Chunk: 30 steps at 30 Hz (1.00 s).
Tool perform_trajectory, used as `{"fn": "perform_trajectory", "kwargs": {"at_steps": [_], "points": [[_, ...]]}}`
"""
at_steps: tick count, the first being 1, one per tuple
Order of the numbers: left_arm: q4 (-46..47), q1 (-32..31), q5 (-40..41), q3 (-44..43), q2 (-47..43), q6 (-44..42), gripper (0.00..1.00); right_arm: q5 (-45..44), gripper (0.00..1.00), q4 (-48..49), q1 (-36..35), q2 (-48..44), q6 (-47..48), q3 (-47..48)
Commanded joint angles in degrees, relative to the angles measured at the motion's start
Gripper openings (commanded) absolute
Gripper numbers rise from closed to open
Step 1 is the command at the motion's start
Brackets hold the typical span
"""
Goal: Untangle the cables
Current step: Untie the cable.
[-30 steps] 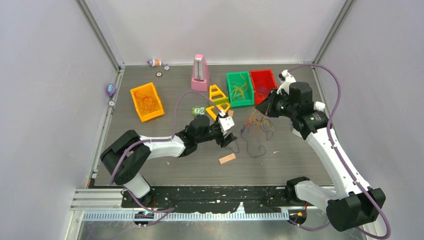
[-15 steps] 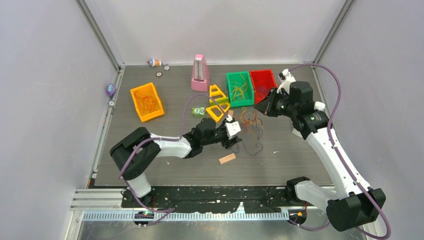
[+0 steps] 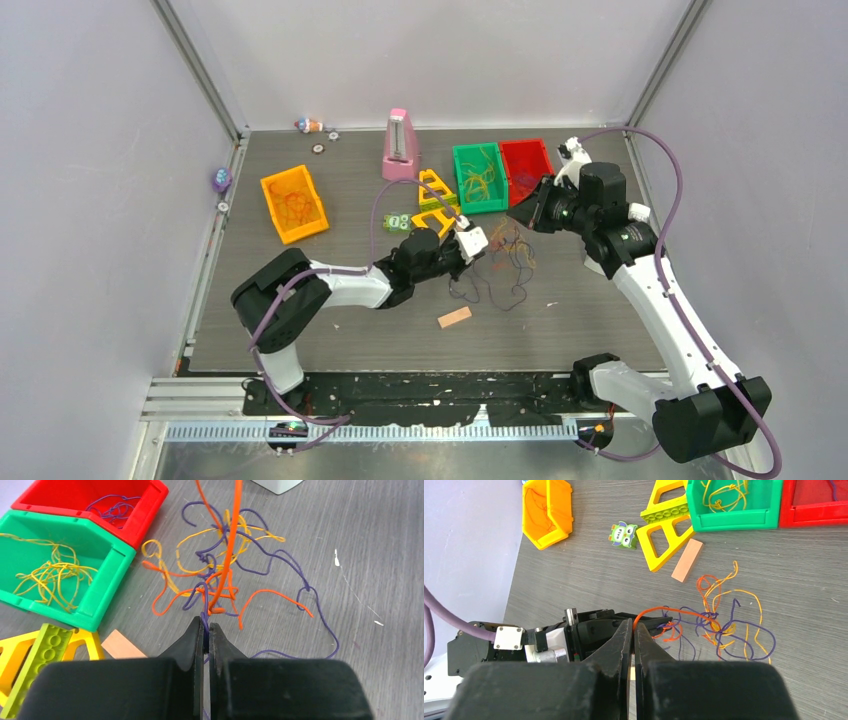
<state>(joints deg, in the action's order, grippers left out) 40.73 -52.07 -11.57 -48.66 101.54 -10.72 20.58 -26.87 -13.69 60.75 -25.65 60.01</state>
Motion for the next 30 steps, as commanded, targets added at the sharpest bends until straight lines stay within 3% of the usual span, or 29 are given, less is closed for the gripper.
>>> {"fn": "perform_trajectory", "kwargs": {"at_steps": [1,6,12,17,20,22,23,25,27,30], "points": [[5.26,-0.13,4.30,1.14,-1.60,-0.66,0.00,-4.71,0.05,2.31,0.06,-0.88,-0.20,0.69],[6.54,1.36,9.66,8.75,-7.75,1.27,0.00,-23.99,0.05,0.19,0.81,-3.79,-1.91,-2.89],[2.26,11.28,4.82,16.66,-18.20,15.13,0.00,-37.79,0.05,0.39,5.79,-10.30,-7.34,-10.77],[-3.87,16.11,6.34,19.47,-23.75,19.63,0.00,-36.84,0.05,2.30,7.67,-10.53,-7.13,-13.99],[-8.05,16.28,5.87,19.09,-25.30,19.10,0.00,-24.60,0.08,6.42,7.78,-7.89,-2.98,-16.16],[-11.28,16.30,4.58,18.21,-25.96,19.24,0.00,-14.46,0.23,7.50,7.80,-4.06,-0.43,-15.86],[-13.42,16.28,4.31,17.39,-26.30,19.40,0.00,-9.36,0.49,7.94,7.80,-1.64,0.30,-15.84],[-18.43,16.25,4.73,16.03,-26.74,19.64,0.00,-4.28,0.84,9.08,7.61,0.76,1.67,-16.51],[-24.14,16.30,6.11,14.47,-26.94,19.84,0.00,-1.80,0.94,9.43,6.99,2.13,3.59,-16.55],[-30.61,16.24,6.49,12.93,-26.74,19.88,0.08,-2.55,0.97,7.97,2.05,3.54,8.01,-15.02]]}}
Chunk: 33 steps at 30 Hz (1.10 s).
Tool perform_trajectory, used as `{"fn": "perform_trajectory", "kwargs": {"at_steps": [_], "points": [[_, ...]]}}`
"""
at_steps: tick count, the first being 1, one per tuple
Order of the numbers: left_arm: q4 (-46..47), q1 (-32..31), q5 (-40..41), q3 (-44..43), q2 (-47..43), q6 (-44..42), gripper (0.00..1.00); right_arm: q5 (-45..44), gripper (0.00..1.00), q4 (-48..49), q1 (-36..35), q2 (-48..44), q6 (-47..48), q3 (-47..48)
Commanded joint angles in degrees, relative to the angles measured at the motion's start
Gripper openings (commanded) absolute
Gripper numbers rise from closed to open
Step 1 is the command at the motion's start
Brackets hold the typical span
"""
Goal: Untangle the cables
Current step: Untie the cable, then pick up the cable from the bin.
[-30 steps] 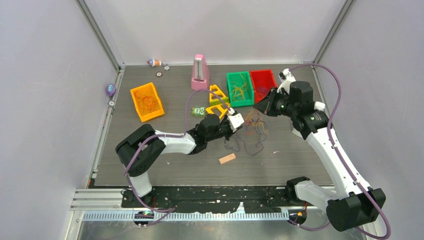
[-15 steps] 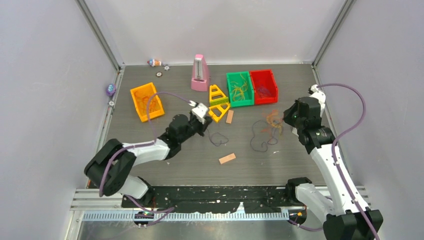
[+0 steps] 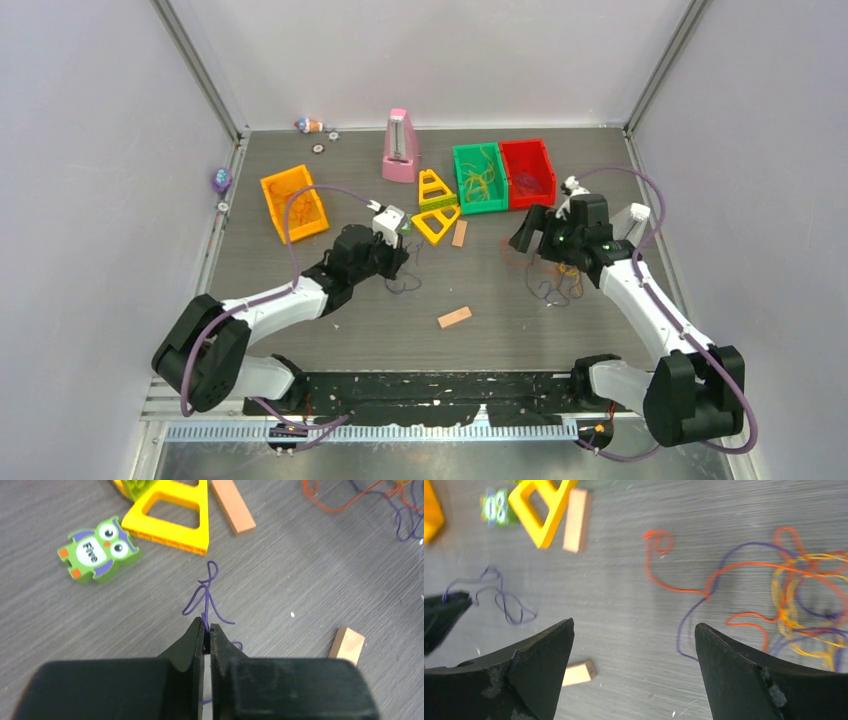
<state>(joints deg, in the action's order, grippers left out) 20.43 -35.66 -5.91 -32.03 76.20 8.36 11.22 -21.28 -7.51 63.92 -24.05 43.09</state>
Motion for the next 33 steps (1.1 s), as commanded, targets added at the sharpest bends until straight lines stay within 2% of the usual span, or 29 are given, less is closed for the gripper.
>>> {"fn": "perform_trajectory", "kwargs": {"at_steps": [1,4,6,8,9,10,14,17,20,26,33], "points": [[-11.69,-0.12,0.39,-4.08,-1.26,1.05,0.15,5.57,0.98,1.66,-6.96,1.00,7.24,2.92],[-13.44,-0.13,1.16,-3.45,-1.97,3.96,0.41,3.17,0.99,1.46,-11.47,2.42,10.12,4.54],[-13.00,-0.17,4.17,-1.63,-4.19,6.82,0.53,3.08,0.96,2.60,-13.88,3.62,11.36,5.46],[-12.89,-0.11,6.96,0.21,-7.09,8.64,0.74,3.74,0.95,4.41,-16.26,5.22,13.24,6.44],[-13.16,-0.13,8.31,0.76,-8.68,9.29,0.80,3.77,0.95,4.85,-18.01,5.85,14.63,7.30],[-13.87,-0.16,9.35,1.13,-10.72,9.76,0.83,3.27,0.95,5.74,-18.92,7.33,15.30,8.14],[-22.76,2.35,14.14,-0.79,-15.05,14.58,0.90,-0.69,0.95,9.75,-24.73,11.59,19.16,9.85],[-30.58,10.03,7.44,-2.51,-15.26,22.55,0.90,-1.32,0.95,10.70,-28.06,15.71,21.89,12.79],[-33.31,15.23,-0.97,-1.73,-15.31,25.40,0.89,-2.55,0.95,9.56,-30.21,22.58,22.49,18.44],[-34.15,16.90,-1.13,2.60,-21.21,25.95,0.90,-1.26,0.95,5.52,-33.21,34.84,19.98,28.29],[-35.40,17.33,-2.44,5.46,-28.23,24.57,0.90,-0.49,0.95,3.54,-34.44,44.76,17.15,33.34]]}}
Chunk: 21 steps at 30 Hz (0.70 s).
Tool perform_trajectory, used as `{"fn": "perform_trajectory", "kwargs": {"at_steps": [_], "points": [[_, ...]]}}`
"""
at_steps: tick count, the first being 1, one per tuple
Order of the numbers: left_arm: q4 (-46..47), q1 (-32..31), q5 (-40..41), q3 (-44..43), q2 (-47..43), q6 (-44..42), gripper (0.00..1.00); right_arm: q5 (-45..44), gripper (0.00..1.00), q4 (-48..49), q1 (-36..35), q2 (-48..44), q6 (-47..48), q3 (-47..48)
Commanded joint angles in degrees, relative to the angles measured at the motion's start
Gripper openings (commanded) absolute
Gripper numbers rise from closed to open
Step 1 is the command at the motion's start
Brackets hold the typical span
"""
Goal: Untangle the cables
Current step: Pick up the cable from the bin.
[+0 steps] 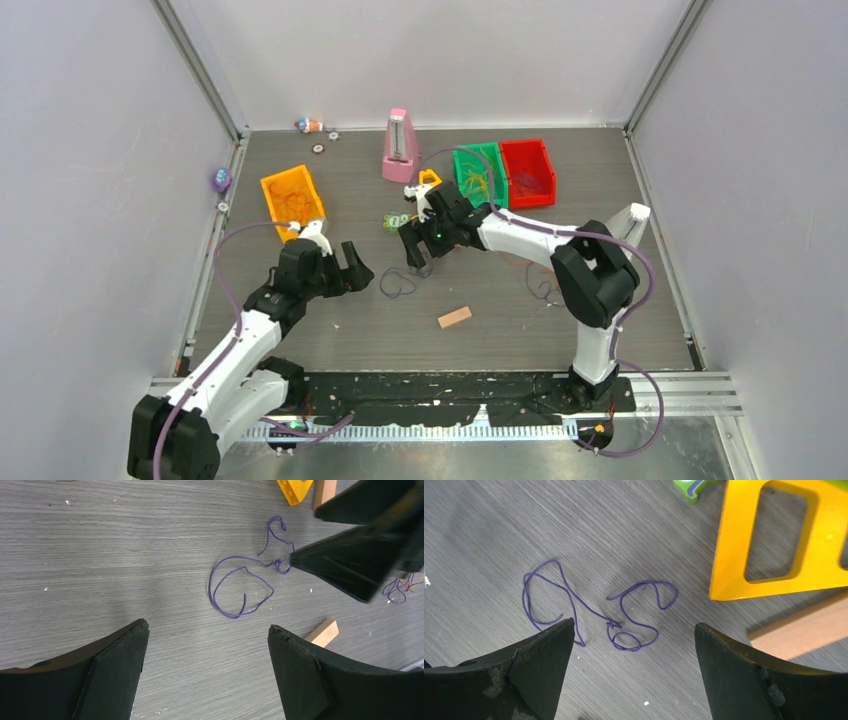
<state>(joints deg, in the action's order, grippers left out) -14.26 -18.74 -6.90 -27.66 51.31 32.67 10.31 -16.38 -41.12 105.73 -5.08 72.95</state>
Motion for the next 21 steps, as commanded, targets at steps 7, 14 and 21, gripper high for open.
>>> {"fn": "perform_trajectory", "kwargs": {"at_steps": [7,14,21], "points": [[-1.37,0.51,-0.67,0.93,-4.79,-0.14,0.90,0.59,0.95,-1.20,-2.75,7.17,-3.35,4.31],[-1.59,0.63,-0.61,0.07,-4.31,-0.60,0.90,-0.26,0.95,-0.75,-5.86,7.27,-3.73,3.06],[-1.97,0.98,-0.23,0.07,-4.62,-0.98,0.90,-12.20,0.97,-6.96,-9.40,9.17,-2.28,5.82]]}}
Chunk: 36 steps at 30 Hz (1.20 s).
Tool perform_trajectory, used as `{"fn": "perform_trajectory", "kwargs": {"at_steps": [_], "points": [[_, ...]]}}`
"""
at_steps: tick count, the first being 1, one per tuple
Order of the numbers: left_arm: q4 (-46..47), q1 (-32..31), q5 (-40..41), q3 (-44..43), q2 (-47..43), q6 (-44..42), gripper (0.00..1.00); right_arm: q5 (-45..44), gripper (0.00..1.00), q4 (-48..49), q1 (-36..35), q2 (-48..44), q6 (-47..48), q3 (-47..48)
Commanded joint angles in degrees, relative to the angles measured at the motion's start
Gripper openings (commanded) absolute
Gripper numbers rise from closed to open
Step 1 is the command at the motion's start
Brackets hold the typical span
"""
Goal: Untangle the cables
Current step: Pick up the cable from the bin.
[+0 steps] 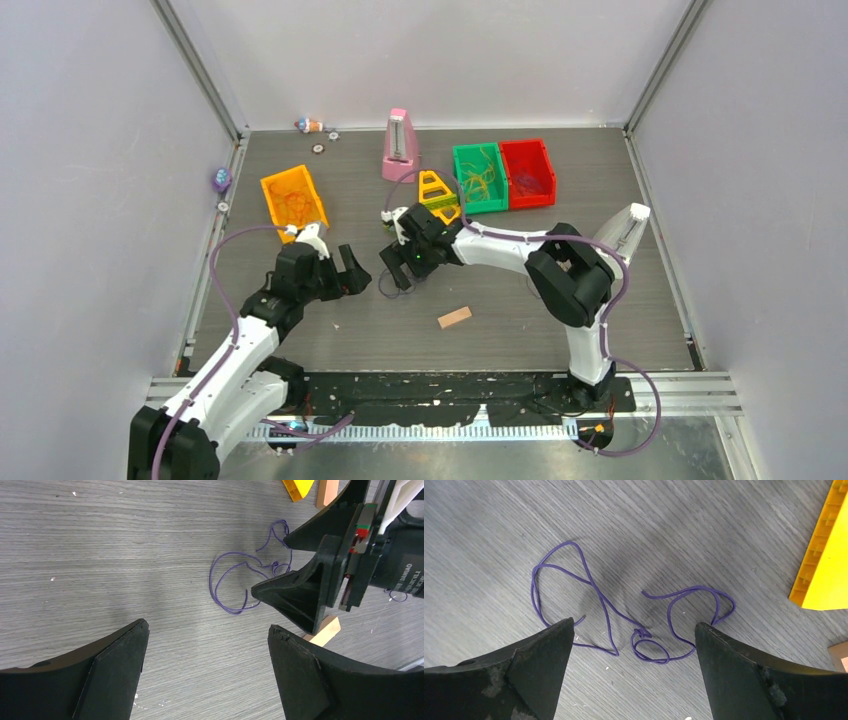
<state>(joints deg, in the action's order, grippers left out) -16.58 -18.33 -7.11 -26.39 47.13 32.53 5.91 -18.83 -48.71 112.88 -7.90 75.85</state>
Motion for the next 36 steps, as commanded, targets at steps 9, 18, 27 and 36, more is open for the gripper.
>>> {"fn": "perform_trajectory", "kwargs": {"at_steps": [9,18,27,36], "points": [[0.23,0.83,0.47,-1.05,-0.76,-0.96,0.90,-21.76,0.63,-7.45,-4.40,4.61,-0.09,4.00],[0.60,0.85,-0.16,-0.75,-0.78,-2.01,0.90,-23.20,0.05,0.69,-4.91,-3.46,-1.00,-2.97],[0.64,0.84,-1.08,-0.71,-0.63,-2.26,0.90,-19.90,0.05,4.37,1.91,-19.57,-2.96,-10.39],[1.32,0.85,-2.00,1.78,-1.92,-0.15,1.00,-17.08,0.05,-0.17,17.93,-27.88,-0.69,-9.41]]}}
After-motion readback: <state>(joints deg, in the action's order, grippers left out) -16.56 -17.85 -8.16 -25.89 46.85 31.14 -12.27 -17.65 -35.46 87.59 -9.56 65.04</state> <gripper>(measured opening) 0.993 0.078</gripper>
